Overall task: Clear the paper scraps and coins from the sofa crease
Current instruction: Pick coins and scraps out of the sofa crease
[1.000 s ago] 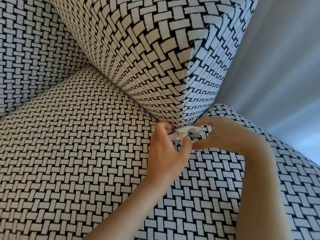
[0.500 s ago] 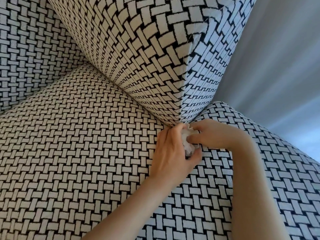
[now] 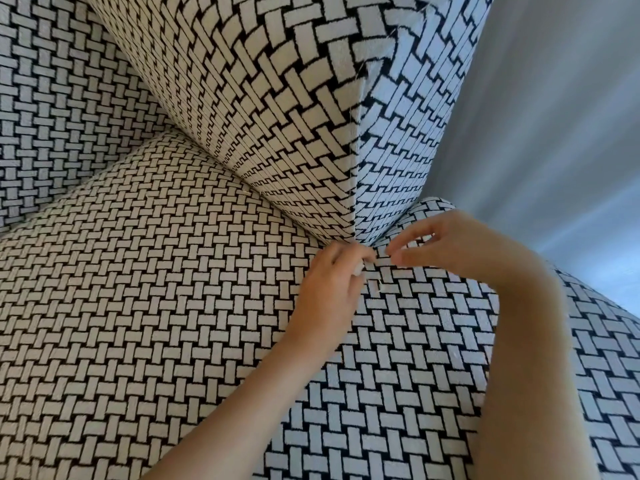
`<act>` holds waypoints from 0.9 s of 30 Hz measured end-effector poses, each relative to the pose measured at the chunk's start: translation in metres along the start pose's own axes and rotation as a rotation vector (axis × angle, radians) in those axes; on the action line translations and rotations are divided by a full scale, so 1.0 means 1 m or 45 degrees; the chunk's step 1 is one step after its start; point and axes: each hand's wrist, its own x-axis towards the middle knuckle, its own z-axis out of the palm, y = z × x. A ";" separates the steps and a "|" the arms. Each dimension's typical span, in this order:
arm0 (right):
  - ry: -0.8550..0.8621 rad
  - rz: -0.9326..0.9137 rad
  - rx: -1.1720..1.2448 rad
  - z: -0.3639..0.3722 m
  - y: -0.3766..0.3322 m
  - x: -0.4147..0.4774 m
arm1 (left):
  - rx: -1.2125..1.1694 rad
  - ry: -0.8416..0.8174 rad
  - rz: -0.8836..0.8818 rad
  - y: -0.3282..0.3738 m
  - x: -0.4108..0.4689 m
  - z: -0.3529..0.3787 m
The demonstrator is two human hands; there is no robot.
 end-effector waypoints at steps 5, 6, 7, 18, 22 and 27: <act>-0.093 0.049 -0.214 0.012 0.000 0.008 | -0.462 0.109 -0.279 0.002 0.006 -0.017; -0.119 0.055 -0.257 0.017 -0.001 0.011 | -0.557 0.134 -0.360 0.001 0.008 -0.020; -0.127 0.059 -0.300 0.021 -0.002 0.014 | -0.662 0.154 -0.439 0.001 0.011 -0.024; 0.040 0.082 -0.659 0.032 -0.015 0.011 | -0.918 0.113 -0.702 -0.007 0.019 -0.039; 0.094 0.112 -0.823 0.038 -0.022 0.009 | -0.779 0.070 -0.708 -0.008 0.015 -0.042; 0.145 0.086 -0.901 0.047 -0.028 0.006 | -1.487 0.286 -1.254 -0.014 0.021 -0.055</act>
